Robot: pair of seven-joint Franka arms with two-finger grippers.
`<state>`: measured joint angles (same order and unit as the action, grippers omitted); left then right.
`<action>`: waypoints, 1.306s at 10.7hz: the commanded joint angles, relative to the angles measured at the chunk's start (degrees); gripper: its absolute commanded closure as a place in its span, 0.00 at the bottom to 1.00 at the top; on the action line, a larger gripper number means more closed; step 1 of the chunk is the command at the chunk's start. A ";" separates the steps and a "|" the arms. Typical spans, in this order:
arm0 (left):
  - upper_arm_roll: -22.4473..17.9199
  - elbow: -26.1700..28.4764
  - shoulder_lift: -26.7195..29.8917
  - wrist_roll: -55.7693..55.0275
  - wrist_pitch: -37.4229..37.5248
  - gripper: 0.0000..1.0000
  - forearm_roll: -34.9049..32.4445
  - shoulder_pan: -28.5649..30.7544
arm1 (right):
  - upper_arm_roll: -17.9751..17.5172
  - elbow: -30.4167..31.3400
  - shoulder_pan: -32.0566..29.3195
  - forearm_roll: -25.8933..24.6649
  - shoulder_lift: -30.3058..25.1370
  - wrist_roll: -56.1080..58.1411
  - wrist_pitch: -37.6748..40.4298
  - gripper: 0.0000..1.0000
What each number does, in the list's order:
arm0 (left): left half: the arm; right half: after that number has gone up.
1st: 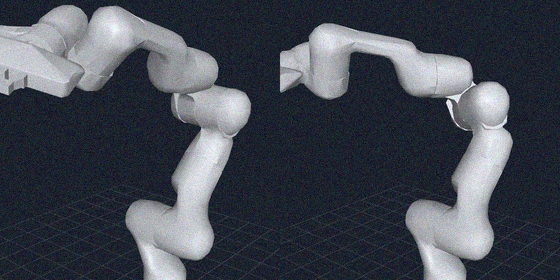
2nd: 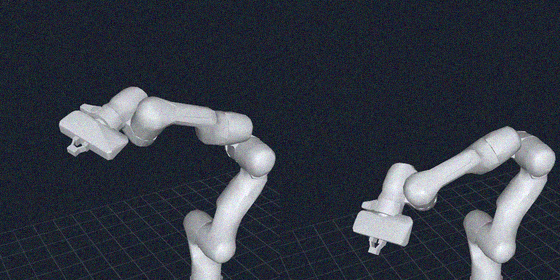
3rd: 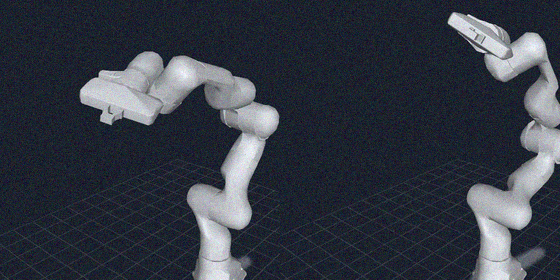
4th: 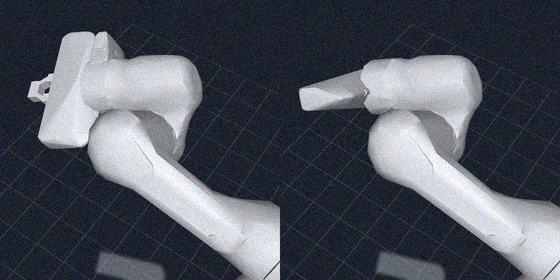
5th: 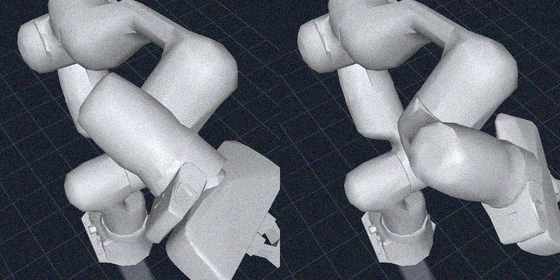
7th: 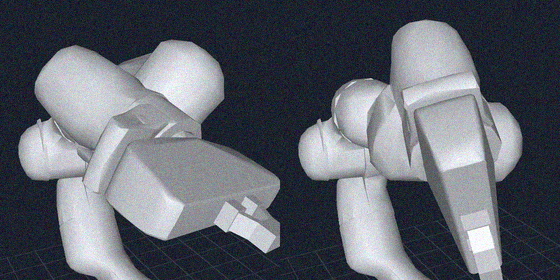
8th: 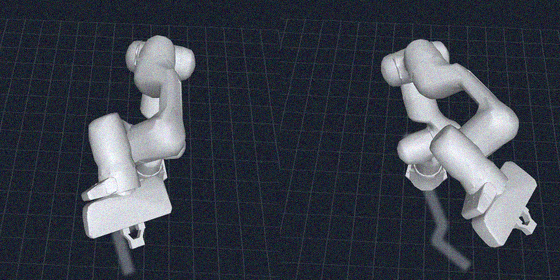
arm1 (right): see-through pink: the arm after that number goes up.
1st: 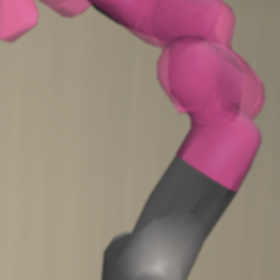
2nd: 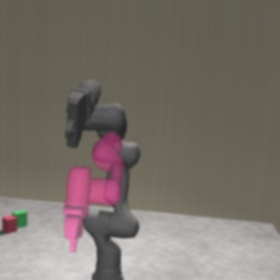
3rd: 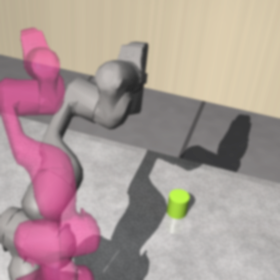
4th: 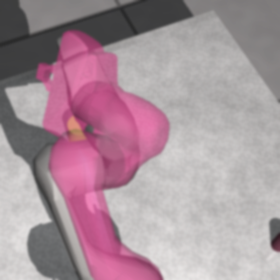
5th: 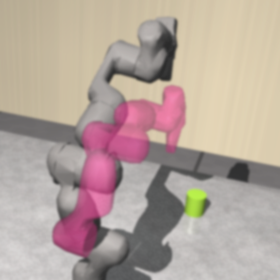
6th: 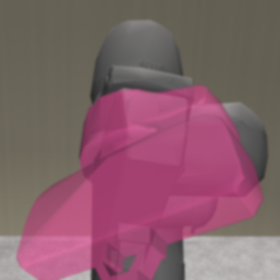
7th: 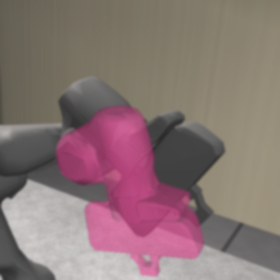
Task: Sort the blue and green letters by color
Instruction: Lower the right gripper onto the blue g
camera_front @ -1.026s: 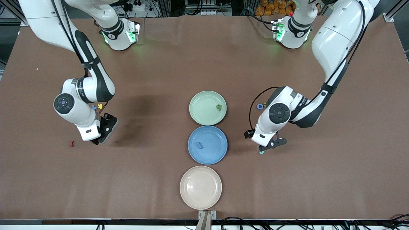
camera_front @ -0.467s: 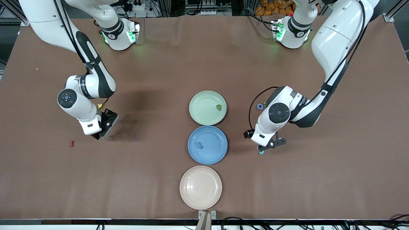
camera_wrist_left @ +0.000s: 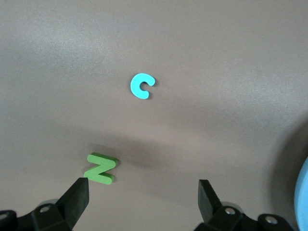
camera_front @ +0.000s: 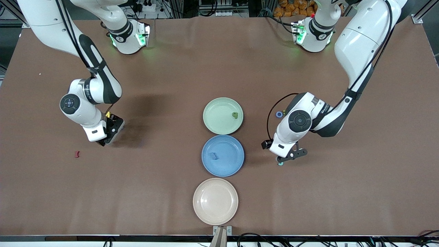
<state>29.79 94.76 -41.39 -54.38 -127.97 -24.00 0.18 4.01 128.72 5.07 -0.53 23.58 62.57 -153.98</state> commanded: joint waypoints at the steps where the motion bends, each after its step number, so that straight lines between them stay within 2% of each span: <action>1: 0.00 0.43 1.23 0.24 0.36 0.00 1.68 0.08 | -0.93 4.87 -1.11 -0.17 -3.27 1.06 -2.73 0.00; 6: 0.53 -0.27 1.31 0.16 0.36 0.00 1.76 0.25 | -0.76 10.13 -2.08 -0.35 -6.35 2.56 -5.79 0.00; 7: 0.62 -0.36 1.31 0.16 0.36 0.00 2.11 0.26 | -0.93 11.72 -4.78 0.18 -5.92 -0.05 -8.68 0.00; 10: 0.71 -0.71 1.31 0.16 0.36 0.00 2.38 0.26 | -0.93 12.26 -6.03 0.27 -5.91 -9.71 -9.67 0.00; 14: 0.62 -1.06 1.23 0.16 0.36 0.00 3.08 0.08 | -1.02 11.82 -0.96 0.27 -6.00 -18.16 -9.50 0.00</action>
<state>30.31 93.47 -41.29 -54.38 -127.98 -23.02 0.19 3.37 139.06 0.74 -0.37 19.68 49.20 -163.39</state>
